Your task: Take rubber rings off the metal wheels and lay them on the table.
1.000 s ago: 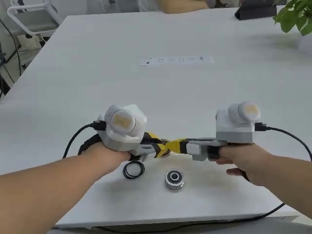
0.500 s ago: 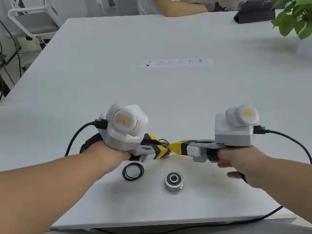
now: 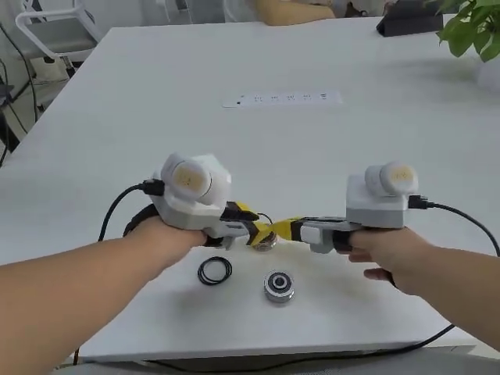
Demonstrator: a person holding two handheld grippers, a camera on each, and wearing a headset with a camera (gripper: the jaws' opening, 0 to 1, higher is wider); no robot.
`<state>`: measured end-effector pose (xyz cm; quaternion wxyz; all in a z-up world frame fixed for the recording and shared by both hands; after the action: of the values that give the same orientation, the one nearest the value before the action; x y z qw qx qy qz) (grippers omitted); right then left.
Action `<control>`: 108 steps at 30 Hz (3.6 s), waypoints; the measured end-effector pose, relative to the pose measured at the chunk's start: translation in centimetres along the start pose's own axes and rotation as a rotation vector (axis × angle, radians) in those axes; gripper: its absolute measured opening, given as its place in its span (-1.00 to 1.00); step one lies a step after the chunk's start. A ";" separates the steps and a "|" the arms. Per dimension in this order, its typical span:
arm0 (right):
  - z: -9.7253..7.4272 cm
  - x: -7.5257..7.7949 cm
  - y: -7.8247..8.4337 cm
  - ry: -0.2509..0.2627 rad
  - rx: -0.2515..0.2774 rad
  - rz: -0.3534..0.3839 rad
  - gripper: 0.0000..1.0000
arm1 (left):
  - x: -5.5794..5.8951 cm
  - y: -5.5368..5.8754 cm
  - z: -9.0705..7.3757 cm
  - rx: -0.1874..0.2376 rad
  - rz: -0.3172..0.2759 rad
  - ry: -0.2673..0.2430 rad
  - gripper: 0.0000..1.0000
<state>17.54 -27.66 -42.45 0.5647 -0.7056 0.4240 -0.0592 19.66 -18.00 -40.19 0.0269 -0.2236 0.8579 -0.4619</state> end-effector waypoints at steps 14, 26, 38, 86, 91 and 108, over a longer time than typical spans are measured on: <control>-0.1 -0.9 -0.7 -0.042 0.021 0.005 -1.00 | 1.0 0.2 -3.3 0.048 0.032 0.023 -0.43; 0.2 -2.3 -1.0 -0.078 0.020 -0.005 -1.00 | 1.0 0.6 -7.0 0.091 0.010 0.026 -0.17; 1.2 -4.8 -0.7 -0.137 -0.011 -0.021 -1.00 | 0.4 1.8 -10.4 0.110 -0.017 -0.004 0.02; 3.9 -7.1 1.6 -0.159 -0.165 -0.155 -0.85 | 0.4 4.9 -14.1 0.087 -0.076 -0.070 0.16; 3.2 -7.7 1.4 -0.165 -0.171 -0.198 -0.74 | 0.9 4.8 -14.1 0.086 -0.077 -0.067 0.17; 0.1 -8.8 -0.2 -0.168 -0.153 -0.322 -0.35 | 0.8 3.8 -16.0 0.128 -0.130 -0.088 0.18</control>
<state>12.15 -21.77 -38.87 0.5261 -0.8076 0.2603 -0.0571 13.53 -4.02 -33.92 0.0489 -0.2966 0.8082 -0.5064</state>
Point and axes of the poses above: the centre of the closed fingertips' face, and the gripper's own axes: z roughly forward along the fingers, x roughly to its right, y roughly out of its underside, the point moved 6 cm from there along -z, roughly backward along the fingers, and after that the axes turned 10 degrees about -z, right-handed, at the moved point
